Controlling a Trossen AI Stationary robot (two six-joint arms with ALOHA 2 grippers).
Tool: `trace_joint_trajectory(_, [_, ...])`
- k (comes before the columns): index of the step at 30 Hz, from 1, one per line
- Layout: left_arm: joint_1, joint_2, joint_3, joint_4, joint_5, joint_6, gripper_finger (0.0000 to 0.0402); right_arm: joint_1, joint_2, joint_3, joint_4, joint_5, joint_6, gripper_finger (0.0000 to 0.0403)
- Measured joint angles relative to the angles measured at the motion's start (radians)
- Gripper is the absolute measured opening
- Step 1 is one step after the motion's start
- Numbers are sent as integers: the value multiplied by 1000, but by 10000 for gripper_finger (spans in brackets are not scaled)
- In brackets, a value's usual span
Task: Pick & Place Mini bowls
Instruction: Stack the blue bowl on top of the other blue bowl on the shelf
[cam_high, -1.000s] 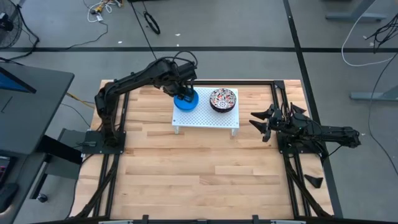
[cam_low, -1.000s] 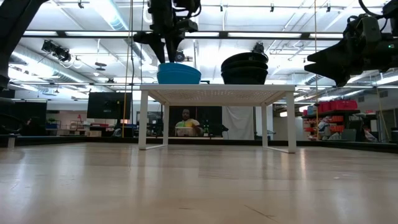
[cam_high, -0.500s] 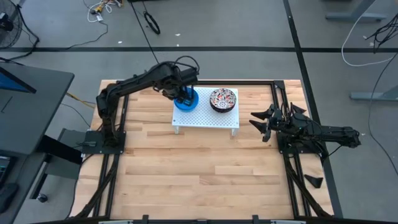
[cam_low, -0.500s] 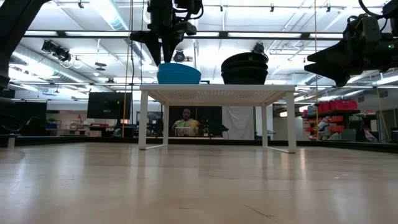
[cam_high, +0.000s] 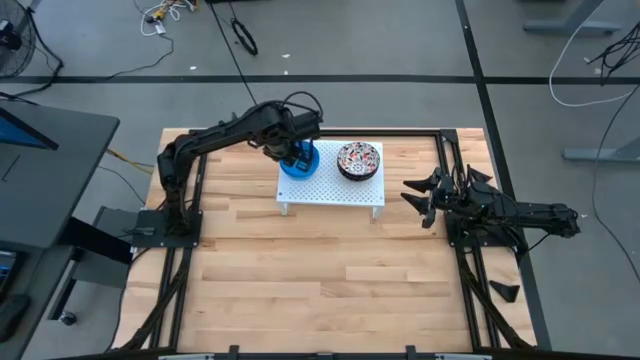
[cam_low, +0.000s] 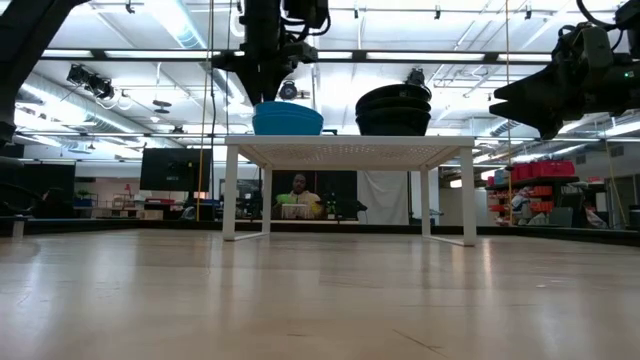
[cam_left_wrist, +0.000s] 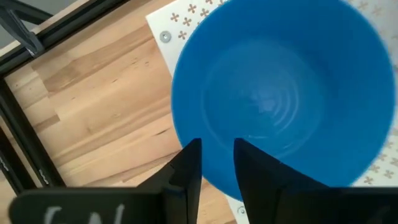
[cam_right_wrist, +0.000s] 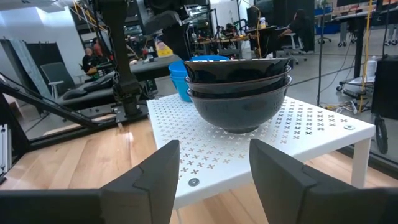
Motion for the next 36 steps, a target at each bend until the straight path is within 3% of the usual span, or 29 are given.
trace_joint_trajectory(14, [-6,0,-92,35,0,-19,89,0,0,0,0,0,0,196])
trace_joint_trajectory(29, [-27,0,124,-50,11,52,89,0,0,0,0,0,0,196])
trace_joint_trajectory(36, [-82,-34,188,-46,60,177,89,0,0,0,0,0,0,196])
